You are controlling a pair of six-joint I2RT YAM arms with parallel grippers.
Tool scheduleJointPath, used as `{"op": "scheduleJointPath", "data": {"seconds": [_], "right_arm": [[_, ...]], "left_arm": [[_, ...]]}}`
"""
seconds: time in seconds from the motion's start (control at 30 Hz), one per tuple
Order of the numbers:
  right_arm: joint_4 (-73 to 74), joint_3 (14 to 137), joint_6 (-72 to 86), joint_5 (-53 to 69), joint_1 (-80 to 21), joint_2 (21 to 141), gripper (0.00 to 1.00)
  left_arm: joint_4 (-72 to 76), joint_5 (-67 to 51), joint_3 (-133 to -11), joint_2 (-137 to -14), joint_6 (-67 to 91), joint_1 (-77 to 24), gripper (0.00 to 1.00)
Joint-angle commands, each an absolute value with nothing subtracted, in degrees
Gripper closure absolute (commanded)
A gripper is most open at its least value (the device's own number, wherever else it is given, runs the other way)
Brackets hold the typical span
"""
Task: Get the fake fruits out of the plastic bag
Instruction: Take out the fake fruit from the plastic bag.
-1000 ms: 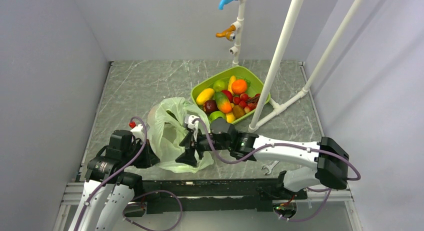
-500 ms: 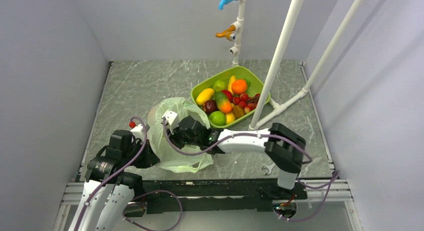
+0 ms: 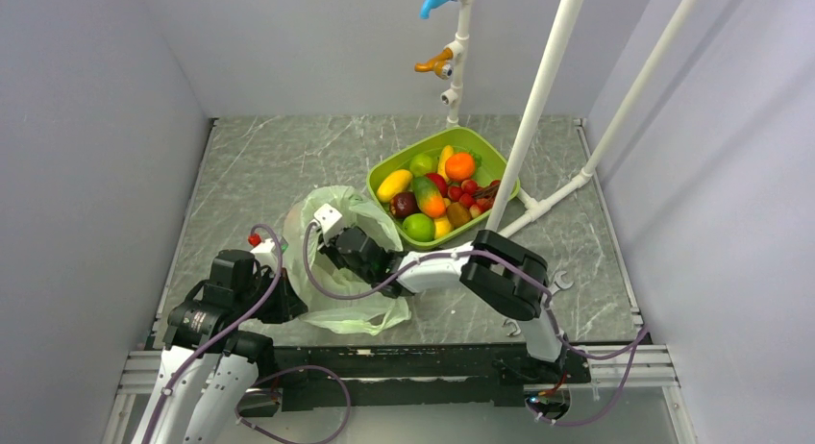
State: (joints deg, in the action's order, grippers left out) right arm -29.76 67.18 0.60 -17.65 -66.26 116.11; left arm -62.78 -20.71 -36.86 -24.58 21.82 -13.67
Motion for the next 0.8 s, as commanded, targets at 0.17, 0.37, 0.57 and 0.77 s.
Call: {"op": "scheduleJointPath", "data": {"seconds": [0.17,0.37,0.57,0.77], "right_arm": [[-35.7,72.5,-0.1,-18.0,-62.1,118.6,0.67],[-35.2,74.8,2.1,-13.7,-60.2,122.1,0.44],[-33.4,77.3,2.0,-10.9,-58.9,125.8,0.35],[-30.8,78.4,1.4,-10.6,-58.6,127.5,0.35]], "left_arm": [[-60.9,-21.6,-36.9,-24.6,21.0,-13.3,1.0],[-60.9,-21.6,-36.9,-24.5,21.0,-13.4,1.0],[-60.8,-21.6,-36.9,-24.6,21.0,-13.4,1.0],[-60.8,-21.6,-36.9,-24.8,21.0,-13.4,1.0]]}}
